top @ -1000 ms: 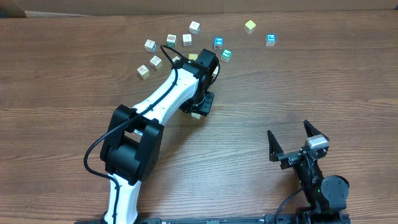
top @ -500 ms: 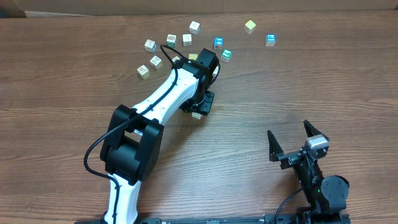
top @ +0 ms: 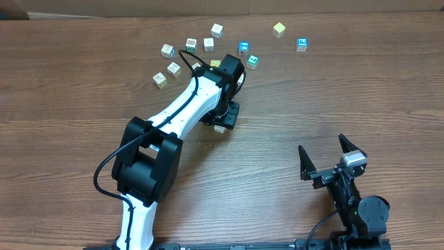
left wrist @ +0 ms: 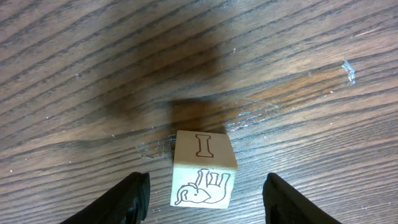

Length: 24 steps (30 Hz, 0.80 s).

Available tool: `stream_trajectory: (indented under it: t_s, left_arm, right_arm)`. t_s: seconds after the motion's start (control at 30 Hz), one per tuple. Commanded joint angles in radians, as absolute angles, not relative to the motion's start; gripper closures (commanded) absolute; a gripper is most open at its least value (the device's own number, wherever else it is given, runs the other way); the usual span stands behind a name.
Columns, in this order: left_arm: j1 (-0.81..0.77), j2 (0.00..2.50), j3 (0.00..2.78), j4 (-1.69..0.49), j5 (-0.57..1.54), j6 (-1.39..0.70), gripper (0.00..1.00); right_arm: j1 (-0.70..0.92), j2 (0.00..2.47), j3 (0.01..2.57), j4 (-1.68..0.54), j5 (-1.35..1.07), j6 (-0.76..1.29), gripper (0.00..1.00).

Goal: Form a circle

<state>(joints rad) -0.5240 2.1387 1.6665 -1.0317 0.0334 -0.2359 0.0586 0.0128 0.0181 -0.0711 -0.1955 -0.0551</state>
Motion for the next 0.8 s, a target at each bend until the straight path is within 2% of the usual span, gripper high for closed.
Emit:
stream_trajectory:
  t_s: [0.0, 0.77]
  left_arm:
    - [-0.532, 2.16, 1.655, -1.031, 0.033, -0.24, 0.44]
    - [-0.533, 2.16, 1.655, -1.031, 0.015, -0.24, 0.42]
  right_arm:
    - [0.057, 0.003, 0.008, -0.065, -0.196, -0.049, 0.0]
    - [0.057, 0.003, 0.008, -0.065, -0.196, -0.049, 0.0]
